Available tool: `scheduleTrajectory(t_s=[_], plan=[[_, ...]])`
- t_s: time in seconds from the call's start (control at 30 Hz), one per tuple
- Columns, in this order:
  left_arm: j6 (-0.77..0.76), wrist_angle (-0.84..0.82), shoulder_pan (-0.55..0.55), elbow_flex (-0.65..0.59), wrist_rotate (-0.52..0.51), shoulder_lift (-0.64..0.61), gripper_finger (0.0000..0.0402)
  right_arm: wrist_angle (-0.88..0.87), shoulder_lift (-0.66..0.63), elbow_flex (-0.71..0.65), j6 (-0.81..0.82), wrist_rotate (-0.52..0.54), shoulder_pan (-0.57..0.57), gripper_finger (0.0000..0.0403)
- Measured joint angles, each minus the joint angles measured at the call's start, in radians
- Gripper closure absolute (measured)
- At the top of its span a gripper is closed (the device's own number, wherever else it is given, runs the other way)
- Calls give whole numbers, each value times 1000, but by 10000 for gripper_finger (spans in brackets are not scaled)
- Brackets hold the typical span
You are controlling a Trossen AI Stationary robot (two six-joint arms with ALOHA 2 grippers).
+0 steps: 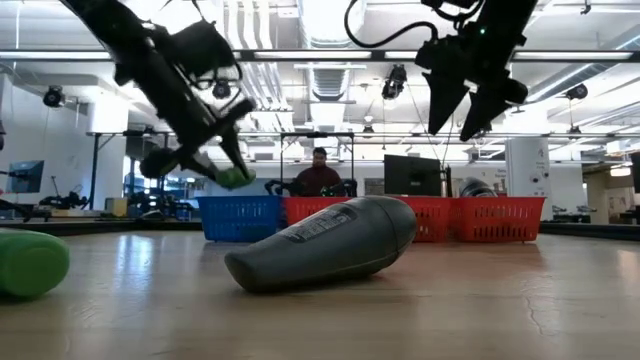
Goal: Pick & Place Travel size toiletries
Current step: Put the green shampoo into the blue bin
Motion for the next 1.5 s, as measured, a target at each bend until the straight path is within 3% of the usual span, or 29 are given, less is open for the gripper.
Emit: scheduleTrajectory(t_s=[0.3, 0.5, 0.57, 0.63, 0.73, 0.8, 0.97, 1.13, 1.2, 1.37, 1.5], plan=[[107, 8, 15, 44, 26, 87, 191, 33, 1, 6, -27, 3, 0, 35], [161, -62, 14, 67, 39, 7, 147, 36, 1, 8, -34, 3, 0, 35], [265, -93, 13, 69, 61, -35, 144, 36, 1, 8, -45, 3, 0, 35], [530, -76, -7, 69, 202, -94, 147, 36, 1, 8, -64, 3, 0, 35], [957, -125, -93, 69, 592, -180, 155, 37, 1, 8, -97, -2, 0, 35], [1073, -200, -191, 69, 667, -208, 158, 37, 1, 8, -117, -3, 0, 35], [1151, -238, -506, 78, 518, -183, 159, 37, 1, 8, -125, -5, 0, 35], [1181, -213, -777, 76, 314, -51, 159, 36, 1, 8, -119, -13, 0, 35], [1166, -193, -825, 80, 266, 6, 159, 36, 1, 8, -119, -16, 0, 35], [1011, -160, -836, 105, 258, 133, 159, 36, 1, 7, -120, -26, 0, 35], [1016, -139, -839, 149, 277, 222, 158, 34, 1, 5, -120, -42, 0, 35]])
